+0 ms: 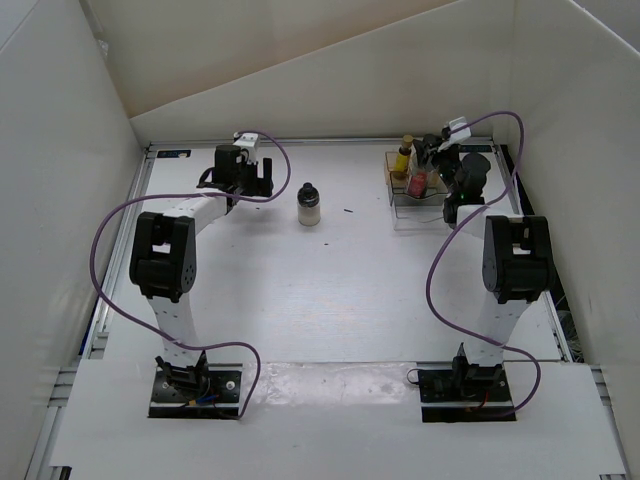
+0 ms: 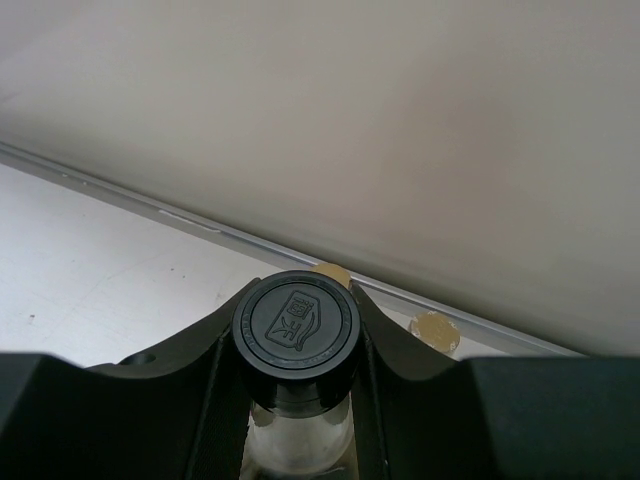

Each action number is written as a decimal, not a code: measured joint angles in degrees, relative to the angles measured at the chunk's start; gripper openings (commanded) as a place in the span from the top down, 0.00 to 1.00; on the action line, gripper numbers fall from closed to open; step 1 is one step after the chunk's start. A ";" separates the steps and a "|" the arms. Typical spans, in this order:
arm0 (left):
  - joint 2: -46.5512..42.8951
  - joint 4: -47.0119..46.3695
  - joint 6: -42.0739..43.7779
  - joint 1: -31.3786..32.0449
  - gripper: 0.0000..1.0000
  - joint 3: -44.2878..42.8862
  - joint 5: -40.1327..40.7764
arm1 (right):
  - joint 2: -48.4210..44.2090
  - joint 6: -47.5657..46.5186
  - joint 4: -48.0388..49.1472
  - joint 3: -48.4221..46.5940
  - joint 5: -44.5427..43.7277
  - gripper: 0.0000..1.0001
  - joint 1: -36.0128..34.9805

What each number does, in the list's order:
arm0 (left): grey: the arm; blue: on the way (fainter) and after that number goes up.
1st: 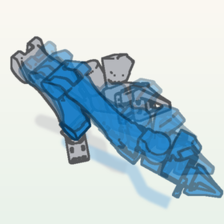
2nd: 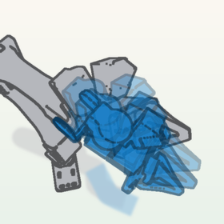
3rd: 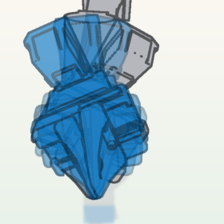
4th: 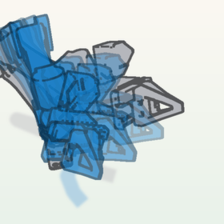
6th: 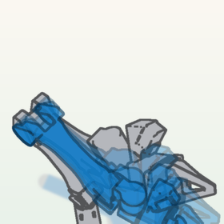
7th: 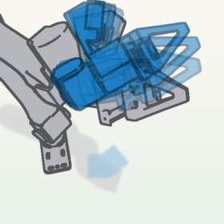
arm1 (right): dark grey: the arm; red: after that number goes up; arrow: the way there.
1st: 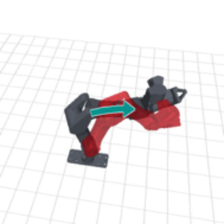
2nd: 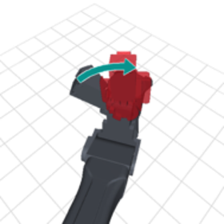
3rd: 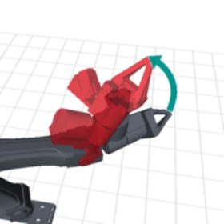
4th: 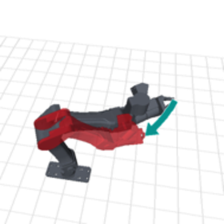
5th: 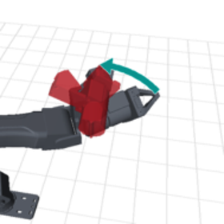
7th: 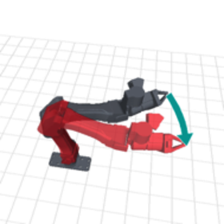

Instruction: Organize the condiment bottles

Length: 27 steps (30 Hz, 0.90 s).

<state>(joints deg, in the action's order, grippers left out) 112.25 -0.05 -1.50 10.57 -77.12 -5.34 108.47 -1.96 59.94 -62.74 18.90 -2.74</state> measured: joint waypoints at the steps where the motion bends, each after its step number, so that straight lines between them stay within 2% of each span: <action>1: 0.00 0.09 0.00 0.00 0.00 0.00 0.00 | 0.00 -0.04 0.00 0.00 -0.26 0.58 -0.02; 4: 0.00 0.09 0.00 0.00 0.00 -0.20 0.00 | 0.00 -0.46 0.00 0.00 -0.81 0.58 -0.09; 9: 0.00 0.07 0.02 0.00 0.00 -0.31 0.00 | 0.00 -1.27 0.04 -0.07 -1.33 0.46 -0.04; 12: 0.00 0.07 0.02 0.00 0.00 -0.31 0.00 | 0.00 -1.53 0.07 -0.07 -1.88 0.42 0.00; 13: 0.00 0.07 0.02 0.00 0.00 -0.31 0.00 | 0.00 -1.55 0.11 -0.07 -2.12 0.38 0.00; 17: 0.00 0.07 0.02 0.00 0.00 -0.33 -0.02 | -0.11 -1.95 0.11 -0.04 -2.95 0.35 0.00; 20: 0.00 0.07 0.02 0.00 0.00 -0.52 -0.02 | -0.87 -2.58 0.15 0.39 -4.07 0.27 -0.13; 27: 0.00 0.04 0.00 0.00 0.00 -0.61 -0.04 | -5.92 -6.60 1.42 4.83 -10.45 0.27 -1.86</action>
<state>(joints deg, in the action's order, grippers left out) 112.25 -0.01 -1.50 10.57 -77.73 -5.39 102.54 -8.56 61.36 -57.91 8.45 -4.60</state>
